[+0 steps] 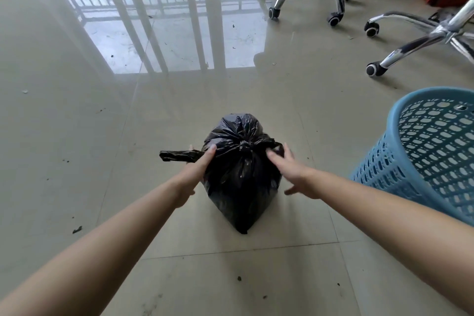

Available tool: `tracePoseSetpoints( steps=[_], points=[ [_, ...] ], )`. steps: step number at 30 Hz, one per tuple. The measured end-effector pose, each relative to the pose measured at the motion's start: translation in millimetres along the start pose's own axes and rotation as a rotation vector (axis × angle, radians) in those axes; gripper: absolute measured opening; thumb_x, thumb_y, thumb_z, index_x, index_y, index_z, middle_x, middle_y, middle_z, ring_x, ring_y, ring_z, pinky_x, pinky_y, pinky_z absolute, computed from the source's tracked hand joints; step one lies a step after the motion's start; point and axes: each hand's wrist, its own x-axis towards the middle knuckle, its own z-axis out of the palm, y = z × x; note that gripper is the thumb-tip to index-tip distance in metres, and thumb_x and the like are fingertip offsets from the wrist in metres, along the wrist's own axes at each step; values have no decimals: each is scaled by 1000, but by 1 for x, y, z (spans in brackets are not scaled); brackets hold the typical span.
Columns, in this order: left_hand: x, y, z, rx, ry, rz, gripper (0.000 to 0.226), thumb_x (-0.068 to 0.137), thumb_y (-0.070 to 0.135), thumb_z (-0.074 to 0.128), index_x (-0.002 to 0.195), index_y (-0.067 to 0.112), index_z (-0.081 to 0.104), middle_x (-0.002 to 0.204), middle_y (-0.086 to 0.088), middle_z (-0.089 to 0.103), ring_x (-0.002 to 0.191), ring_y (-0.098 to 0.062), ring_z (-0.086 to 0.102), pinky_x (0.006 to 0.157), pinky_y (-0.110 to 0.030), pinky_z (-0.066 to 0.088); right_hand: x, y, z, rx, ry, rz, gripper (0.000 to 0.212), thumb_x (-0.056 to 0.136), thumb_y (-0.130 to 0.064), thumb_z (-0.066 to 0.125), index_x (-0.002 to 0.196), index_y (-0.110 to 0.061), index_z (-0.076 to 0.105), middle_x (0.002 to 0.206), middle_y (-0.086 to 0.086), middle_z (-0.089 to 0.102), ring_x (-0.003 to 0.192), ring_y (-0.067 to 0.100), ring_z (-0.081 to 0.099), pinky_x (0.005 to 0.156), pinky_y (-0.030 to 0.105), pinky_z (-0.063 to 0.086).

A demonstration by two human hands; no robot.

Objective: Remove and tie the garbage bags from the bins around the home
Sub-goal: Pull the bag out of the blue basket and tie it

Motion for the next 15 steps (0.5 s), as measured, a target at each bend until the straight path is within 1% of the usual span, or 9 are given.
tracePoseSetpoints(
  steps=[1, 3, 5, 6, 8, 9, 11, 13, 15],
  points=[
    [4, -3, 7, 9, -39, -19, 96, 72, 90, 50, 154, 49, 21, 156, 20, 37, 143, -15, 36, 110, -54, 34, 4, 5, 9, -5, -26, -1, 84, 83, -80, 41, 150, -54, -3, 156, -7, 34, 133, 27, 46, 91, 51, 52],
    [7, -6, 20, -7, -57, -3, 71, 81, 81, 50, 142, 47, 41, 140, 14, 58, 127, -15, 54, 103, -49, 47, 9, 13, 22, 3, -28, -26, 75, 83, -80, 41, 147, -58, 8, 146, -6, 48, 122, 26, 56, 92, 52, 54],
    [10, -8, 29, -57, 27, 62, 50, 92, 66, 54, 136, 41, 52, 128, 11, 65, 118, -15, 60, 96, -40, 51, 13, 17, 26, 7, 17, -80, 70, 84, -77, 43, 146, -57, 16, 145, -5, 51, 124, 26, 56, 99, 53, 51],
    [10, -7, 30, -90, 87, 107, 41, 95, 58, 56, 131, 38, 56, 123, 11, 67, 118, -15, 61, 95, -38, 51, 12, 15, 25, 2, 46, -111, 66, 87, -73, 44, 146, -55, 21, 145, -5, 51, 126, 26, 54, 100, 52, 51],
    [9, -2, 28, -144, 171, 183, 23, 98, 46, 58, 118, 36, 64, 115, 12, 70, 116, -14, 63, 100, -37, 49, 8, 6, 21, 2, 98, -167, 57, 91, -66, 47, 144, -51, 30, 141, -8, 54, 123, 24, 55, 96, 51, 54],
    [7, 4, 26, -167, 184, 206, 18, 99, 43, 58, 113, 35, 66, 113, 12, 71, 115, -14, 64, 102, -37, 49, 4, -1, 19, 16, 115, -191, 54, 92, -65, 48, 142, -51, 34, 137, -10, 56, 120, 23, 57, 94, 50, 55],
    [-1, 26, 23, -216, 209, 217, 15, 99, 41, 58, 107, 32, 68, 112, 9, 73, 113, -14, 65, 102, -35, 49, -4, -21, 15, 57, 141, -231, 47, 92, -64, 49, 137, -54, 39, 132, -12, 60, 118, 20, 59, 96, 50, 54],
    [-20, 60, 18, -261, 228, 246, 18, 100, 41, 57, 109, 30, 68, 112, 8, 73, 112, -13, 65, 101, -33, 48, -20, -52, 7, 95, 157, -275, 45, 90, -65, 49, 134, -55, 41, 128, -14, 62, 115, 19, 61, 96, 51, 54],
    [-48, 103, 10, -318, 232, 274, 23, 101, 39, 56, 114, 26, 69, 114, 7, 74, 113, -13, 66, 101, -34, 49, -46, -91, -9, 149, 174, -326, 46, 87, -66, 52, 131, -57, 43, 124, -18, 64, 113, 18, 63, 96, 51, 54]
  ],
)
